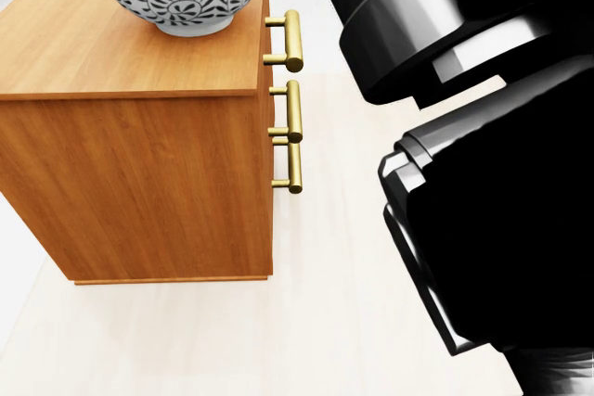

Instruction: Put the bowl on top of the cabinet.

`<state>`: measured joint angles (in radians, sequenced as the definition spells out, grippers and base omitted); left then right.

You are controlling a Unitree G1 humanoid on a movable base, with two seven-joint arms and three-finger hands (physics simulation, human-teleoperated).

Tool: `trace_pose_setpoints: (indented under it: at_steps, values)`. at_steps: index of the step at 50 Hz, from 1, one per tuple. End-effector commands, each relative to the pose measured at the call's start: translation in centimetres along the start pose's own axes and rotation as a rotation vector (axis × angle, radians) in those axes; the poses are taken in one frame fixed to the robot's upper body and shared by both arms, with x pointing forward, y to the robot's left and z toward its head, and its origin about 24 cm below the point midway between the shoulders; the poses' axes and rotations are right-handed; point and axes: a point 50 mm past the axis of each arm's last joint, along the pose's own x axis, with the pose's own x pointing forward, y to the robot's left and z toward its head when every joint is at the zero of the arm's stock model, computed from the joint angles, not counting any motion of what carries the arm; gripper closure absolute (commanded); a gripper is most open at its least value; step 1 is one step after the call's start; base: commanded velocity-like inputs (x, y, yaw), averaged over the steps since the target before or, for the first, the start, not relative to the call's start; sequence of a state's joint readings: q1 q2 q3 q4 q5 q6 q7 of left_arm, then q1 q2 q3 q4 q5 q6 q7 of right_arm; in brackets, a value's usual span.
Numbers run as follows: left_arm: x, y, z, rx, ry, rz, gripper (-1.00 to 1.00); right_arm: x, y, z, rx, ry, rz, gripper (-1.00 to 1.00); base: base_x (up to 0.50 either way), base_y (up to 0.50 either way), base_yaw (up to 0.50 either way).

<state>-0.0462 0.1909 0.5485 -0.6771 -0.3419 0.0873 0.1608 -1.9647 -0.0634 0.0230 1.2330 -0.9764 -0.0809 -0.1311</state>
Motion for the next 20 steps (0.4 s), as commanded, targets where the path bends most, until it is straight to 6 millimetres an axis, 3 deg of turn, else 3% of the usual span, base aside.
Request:
trace_pose_setpoints:
  at_steps: [1,3,6,8,15,20]
  values:
    - [0.0,0.0,0.0,0.0,-0.001,0.001,-1.0,0.5,-3.6,0.5,0.059,-0.01,-0.204,-1.0,0.0,0.0,0.0]
    - [0.0,0.1,0.0,0.0,0.001,0.003,-1.0,0.7,-4.3,0.6,0.069,-0.013,-0.203,-1.0,0.0,0.0,0.0]
    - [0.1,0.1,0.0,-0.001,0.001,0.005,-1.0,0.9,-7.0,0.7,0.107,-0.016,-0.269,-1.0,0.0,0.0,0.0]
    - [0.1,0.0,-0.1,0.0,0.002,0.001,-1.0,0.8,-7.9,-0.4,0.114,0.008,-0.282,-1.0,0.0,0.0,0.0]
    - [0.1,-0.1,0.1,-0.001,-0.008,-0.002,-1.0,0.3,-9.4,-3.5,0.127,0.083,-0.27,-1.0,0.0,0.0,0.0]
    - [0.1,-0.1,0.2,-0.002,-0.012,0.0,-1.0,0.1,-9.7,-4.4,0.085,0.105,-0.25,-1.0,0.0,0.0,0.0]
